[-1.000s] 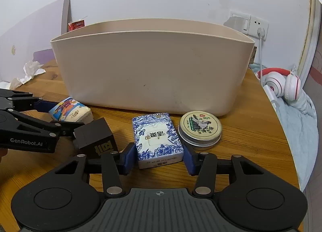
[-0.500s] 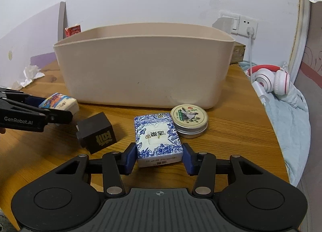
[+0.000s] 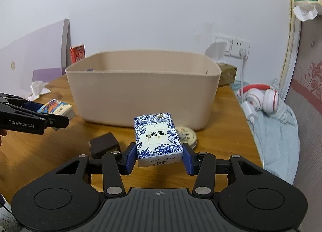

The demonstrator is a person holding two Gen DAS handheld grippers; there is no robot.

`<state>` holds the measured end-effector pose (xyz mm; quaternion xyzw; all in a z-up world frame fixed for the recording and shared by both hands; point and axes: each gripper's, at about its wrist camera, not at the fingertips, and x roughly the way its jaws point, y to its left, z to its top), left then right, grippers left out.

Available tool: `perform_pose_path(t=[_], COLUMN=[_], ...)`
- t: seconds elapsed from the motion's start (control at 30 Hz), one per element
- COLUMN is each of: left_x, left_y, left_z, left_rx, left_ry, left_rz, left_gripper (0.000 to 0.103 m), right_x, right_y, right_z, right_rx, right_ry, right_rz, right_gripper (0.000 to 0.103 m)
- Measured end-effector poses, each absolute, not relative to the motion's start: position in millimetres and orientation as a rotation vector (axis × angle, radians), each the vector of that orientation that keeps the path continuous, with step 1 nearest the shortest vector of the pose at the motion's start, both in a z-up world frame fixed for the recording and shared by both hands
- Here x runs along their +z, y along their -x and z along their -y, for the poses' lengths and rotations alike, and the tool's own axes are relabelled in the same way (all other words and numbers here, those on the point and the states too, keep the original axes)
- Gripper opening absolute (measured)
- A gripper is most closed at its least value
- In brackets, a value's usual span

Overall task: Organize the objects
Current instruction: 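Lift both items and carry them over the basket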

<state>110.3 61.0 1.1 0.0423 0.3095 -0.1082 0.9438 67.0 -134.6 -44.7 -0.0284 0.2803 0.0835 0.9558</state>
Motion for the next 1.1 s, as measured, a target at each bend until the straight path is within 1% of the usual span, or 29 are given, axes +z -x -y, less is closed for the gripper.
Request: perform_pose_path(t=[0.3,0.53,0.9,1.1], left_x=[40.9,60.9,78.5,76.7], left_y=[-108.0,-118.9,-150.0,-182.9], left_z=[-54.5,-47.6,-34.3,-24.2], left_rx=[-0.256,-0.254,-0.248,-0.245], left_ry=[-0.114,-0.122,-0.158,-0.168], left_rz=[-0.526,-0.476,-0.445,-0.484], left_gripper=[0.065,0.065,0.065,0.065], right_x=[-17.5,0.5,24.8,33.6], right_y=[-63.8,-74.0,-105.7,-126.8], right_z=[136.6,143.7,149.7,143.4], right_rx=[0.139,0.126,0.111,0.132], right_ry=[0.071,0.07,0.063,0.068], right_rz=[-0.462,-0.406,-0.37,-0.362], right_gripper=[0.045,0.045,0.045,0.045])
